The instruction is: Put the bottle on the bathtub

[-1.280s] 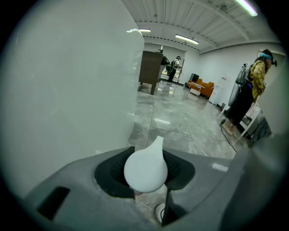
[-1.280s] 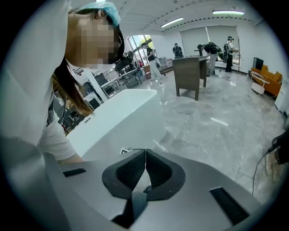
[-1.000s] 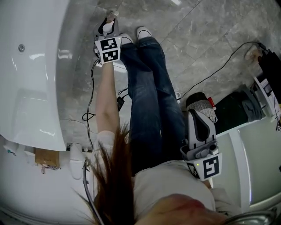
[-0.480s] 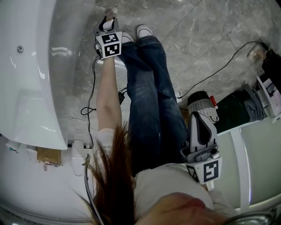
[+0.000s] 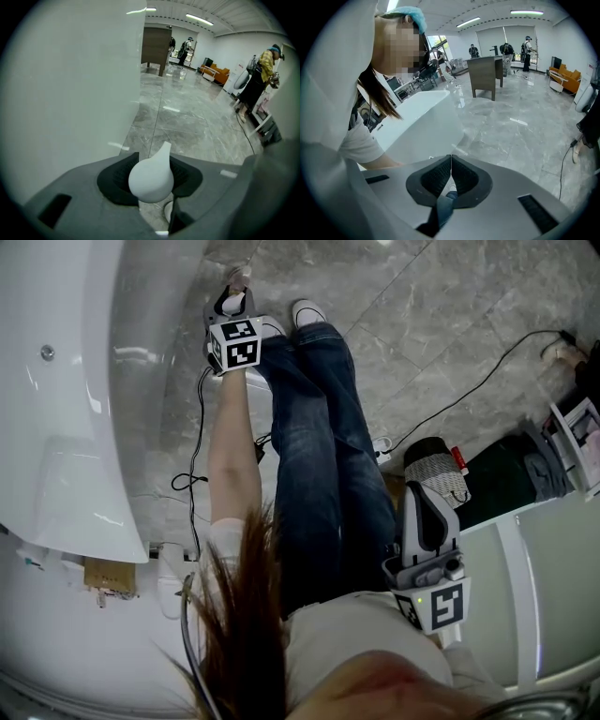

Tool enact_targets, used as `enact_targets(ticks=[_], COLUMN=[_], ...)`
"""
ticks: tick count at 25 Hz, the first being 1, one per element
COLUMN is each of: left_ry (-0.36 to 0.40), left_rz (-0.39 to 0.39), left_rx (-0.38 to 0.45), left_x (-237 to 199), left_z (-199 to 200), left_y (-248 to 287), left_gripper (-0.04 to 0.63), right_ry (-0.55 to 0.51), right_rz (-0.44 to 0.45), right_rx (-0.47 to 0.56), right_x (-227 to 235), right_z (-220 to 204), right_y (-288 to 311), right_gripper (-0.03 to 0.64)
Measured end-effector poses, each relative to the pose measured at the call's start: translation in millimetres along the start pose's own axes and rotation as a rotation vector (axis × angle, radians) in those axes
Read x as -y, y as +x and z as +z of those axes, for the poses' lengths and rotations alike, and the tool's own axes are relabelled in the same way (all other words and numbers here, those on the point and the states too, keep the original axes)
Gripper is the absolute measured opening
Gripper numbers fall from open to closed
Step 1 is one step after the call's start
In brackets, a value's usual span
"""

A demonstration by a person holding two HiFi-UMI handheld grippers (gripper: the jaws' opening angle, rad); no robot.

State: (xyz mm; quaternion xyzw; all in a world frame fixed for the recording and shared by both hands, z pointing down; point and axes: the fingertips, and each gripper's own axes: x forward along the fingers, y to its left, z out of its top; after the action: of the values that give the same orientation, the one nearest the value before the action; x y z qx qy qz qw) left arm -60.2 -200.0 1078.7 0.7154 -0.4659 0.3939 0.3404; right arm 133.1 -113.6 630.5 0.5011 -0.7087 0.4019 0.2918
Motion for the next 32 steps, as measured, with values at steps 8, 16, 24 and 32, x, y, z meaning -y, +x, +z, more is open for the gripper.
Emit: enact_targets(ticks=[8, 16, 24, 32], left_ry=[0.001, 0.118, 0.049, -0.003], left_rz=[-0.01, -0.07, -0.111, -0.085], left_rx=[0.027, 0.106, 0.322, 0.453], left_x=[-4.3, 10.0, 35.0, 27.4], left_z=[12.0, 40.5, 109.0, 171.0], left_y=[-12.9, -49.1, -136.3, -212.6], left_gripper=[0.2, 0.228, 0.032, 0.015], right_ry=[-0.012, -0.059, -0.114, -0.184], right_rz=[-0.02, 0.007, 0.059, 0.134], right_rx=[0.033, 0.068, 0.09, 0.15], right_x=[4.4, -6.5, -23.9, -50.4], right_z=[10.3, 27.0, 49.8, 87.0], right_y=[-7.0, -18.6, -39.9, -58.1], right_gripper=[0.014, 0.014, 0.014, 0.014])
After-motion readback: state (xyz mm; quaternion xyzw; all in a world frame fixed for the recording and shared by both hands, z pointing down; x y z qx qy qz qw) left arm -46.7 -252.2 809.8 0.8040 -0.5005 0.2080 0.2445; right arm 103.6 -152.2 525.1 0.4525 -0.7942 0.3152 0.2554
